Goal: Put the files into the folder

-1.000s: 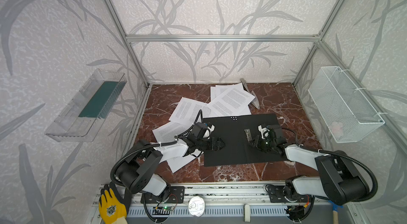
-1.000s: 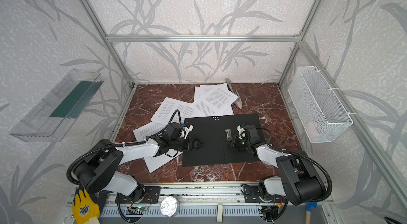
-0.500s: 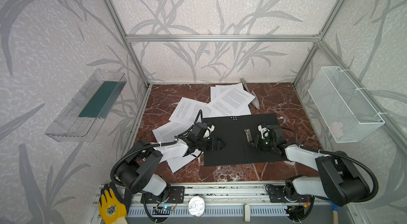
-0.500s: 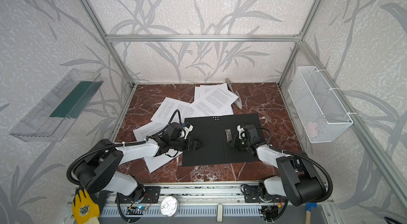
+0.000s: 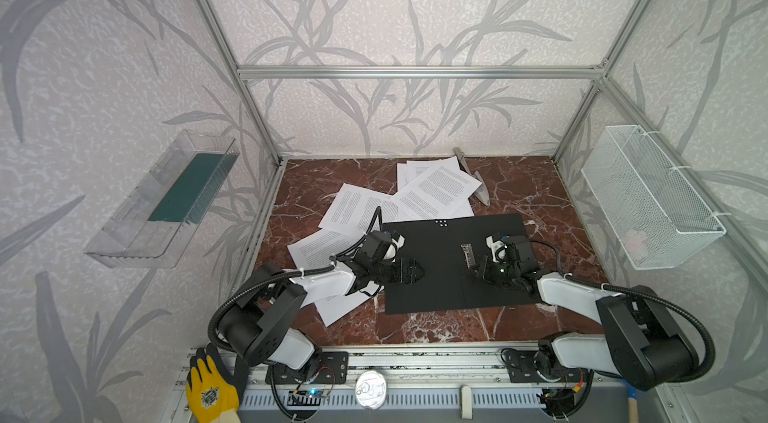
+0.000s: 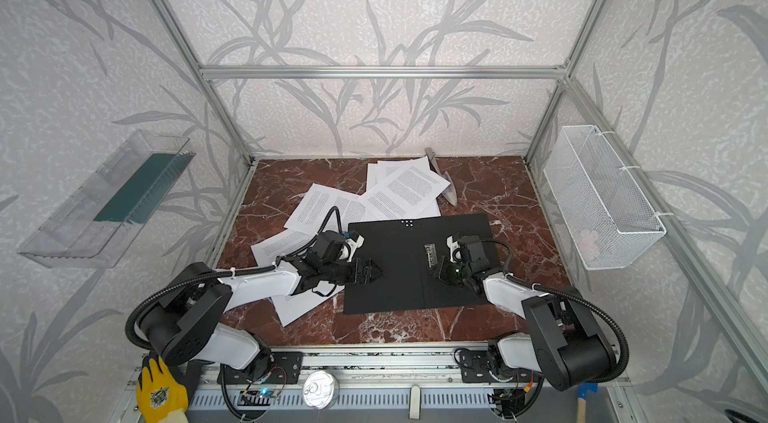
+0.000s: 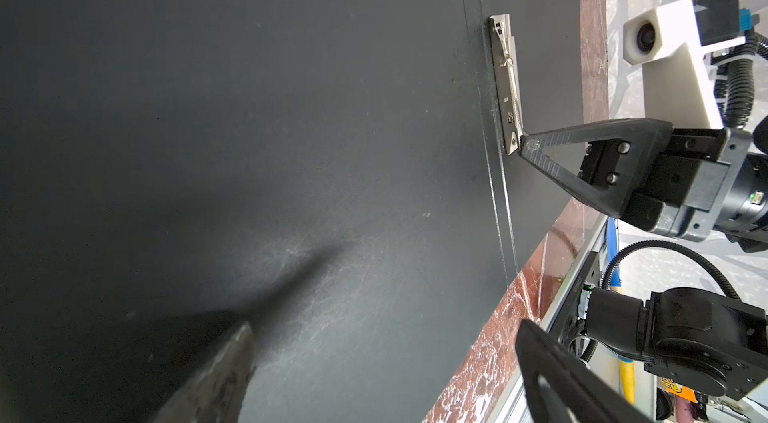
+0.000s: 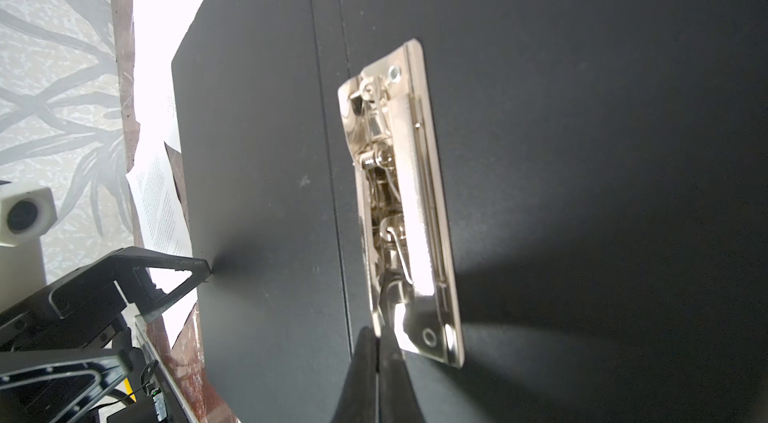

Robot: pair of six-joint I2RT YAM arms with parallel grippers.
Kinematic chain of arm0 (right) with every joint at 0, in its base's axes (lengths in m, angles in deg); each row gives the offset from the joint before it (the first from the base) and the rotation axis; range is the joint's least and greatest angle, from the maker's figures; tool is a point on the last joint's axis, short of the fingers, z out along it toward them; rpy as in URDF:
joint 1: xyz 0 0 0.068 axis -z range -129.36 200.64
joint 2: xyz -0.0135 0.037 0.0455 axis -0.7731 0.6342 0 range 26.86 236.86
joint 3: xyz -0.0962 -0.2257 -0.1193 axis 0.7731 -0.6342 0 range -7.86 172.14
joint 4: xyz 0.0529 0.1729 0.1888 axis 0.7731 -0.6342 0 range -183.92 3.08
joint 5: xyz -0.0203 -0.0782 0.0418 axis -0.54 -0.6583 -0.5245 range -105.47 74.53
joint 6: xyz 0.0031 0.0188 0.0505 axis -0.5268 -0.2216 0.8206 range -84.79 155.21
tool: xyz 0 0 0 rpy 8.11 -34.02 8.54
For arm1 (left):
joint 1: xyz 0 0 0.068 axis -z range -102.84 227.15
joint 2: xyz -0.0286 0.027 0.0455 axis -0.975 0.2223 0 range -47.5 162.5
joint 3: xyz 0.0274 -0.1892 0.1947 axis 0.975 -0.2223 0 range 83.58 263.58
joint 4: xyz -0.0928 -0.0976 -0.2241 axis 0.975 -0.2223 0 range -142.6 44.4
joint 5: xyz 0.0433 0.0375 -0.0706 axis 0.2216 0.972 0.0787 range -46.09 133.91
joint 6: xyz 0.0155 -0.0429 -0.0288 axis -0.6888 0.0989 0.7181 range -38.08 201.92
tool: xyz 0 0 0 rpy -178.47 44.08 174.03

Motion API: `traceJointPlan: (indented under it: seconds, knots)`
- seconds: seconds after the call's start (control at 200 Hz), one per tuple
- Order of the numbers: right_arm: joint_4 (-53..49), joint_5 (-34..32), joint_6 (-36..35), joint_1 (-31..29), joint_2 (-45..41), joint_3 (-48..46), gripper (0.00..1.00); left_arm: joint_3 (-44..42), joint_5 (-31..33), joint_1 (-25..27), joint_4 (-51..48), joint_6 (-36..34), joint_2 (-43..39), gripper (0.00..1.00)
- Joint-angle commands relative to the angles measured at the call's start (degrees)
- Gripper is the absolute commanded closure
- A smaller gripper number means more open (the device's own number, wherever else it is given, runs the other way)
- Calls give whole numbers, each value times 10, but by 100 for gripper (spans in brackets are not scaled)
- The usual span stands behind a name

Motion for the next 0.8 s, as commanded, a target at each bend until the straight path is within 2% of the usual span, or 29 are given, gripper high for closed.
traceJointPlan:
  seconds: [0.0,0.28,0.395,0.45,0.525,0.62,0.795]
  knots:
    - [-72,-105,1,5,0,-1,100,-11,37,-1,-76,-5,23,1]
    - [-78,-163,18,0,9,-8,100,-9,39,0,-76,-6,27,1]
    - [-80,-195,29,-22,18,-2,100,-5,39,-1,-76,-7,36,1]
    - [-59,-187,38,-24,38,-5,100,-2,41,-1,-80,-8,42,1]
    - [7,-144,49,-34,77,-14,100,2,36,-1,-82,-10,44,2]
    - [10,-162,62,-83,95,11,100,5,49,-2,-88,-10,31,2]
    - [57,-149,114,-110,78,10,100,9,77,-2,-105,-7,-19,1]
